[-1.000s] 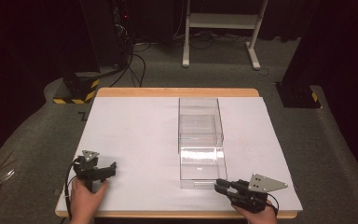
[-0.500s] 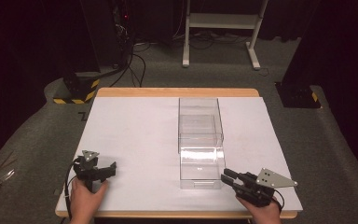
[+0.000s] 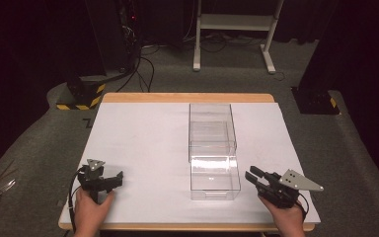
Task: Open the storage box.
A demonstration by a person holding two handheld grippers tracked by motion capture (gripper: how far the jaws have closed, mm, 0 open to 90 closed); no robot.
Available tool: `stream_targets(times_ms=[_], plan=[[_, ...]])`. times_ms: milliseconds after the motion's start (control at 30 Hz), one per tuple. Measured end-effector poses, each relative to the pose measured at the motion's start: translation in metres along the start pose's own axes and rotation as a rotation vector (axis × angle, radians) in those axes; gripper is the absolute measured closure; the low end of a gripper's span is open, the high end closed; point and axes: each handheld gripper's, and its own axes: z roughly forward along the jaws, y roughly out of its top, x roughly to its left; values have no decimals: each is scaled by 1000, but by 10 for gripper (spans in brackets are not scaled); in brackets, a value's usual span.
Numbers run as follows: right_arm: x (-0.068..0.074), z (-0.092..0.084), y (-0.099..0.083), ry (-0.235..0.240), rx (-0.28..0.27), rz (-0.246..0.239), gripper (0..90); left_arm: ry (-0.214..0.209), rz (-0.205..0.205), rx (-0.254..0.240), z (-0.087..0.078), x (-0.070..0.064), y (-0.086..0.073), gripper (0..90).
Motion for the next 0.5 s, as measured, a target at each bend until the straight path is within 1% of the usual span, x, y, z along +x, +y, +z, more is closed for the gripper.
stream_targets(times_ms=[133,233,300,333,367,400,500], plan=[[-9,0,-1,-69,19,-1,649,0,0,0,0,0,0,4],[-18,1,-4,-142,49,15,634,0,0,0,0,0,0,4],[-21,2,-6,-180,67,16,622,0,0,0,0,0,0,4],[-23,3,-8,-209,84,13,617,0,0,0,0,0,0,4],[-25,3,-9,-224,95,15,610,0,0,0,0,0,0,4],[-28,5,-11,-259,119,18,593,0,0,0,0,0,0,4],[-33,9,-16,-326,167,26,568,0,0,0,0,0,0,4]])
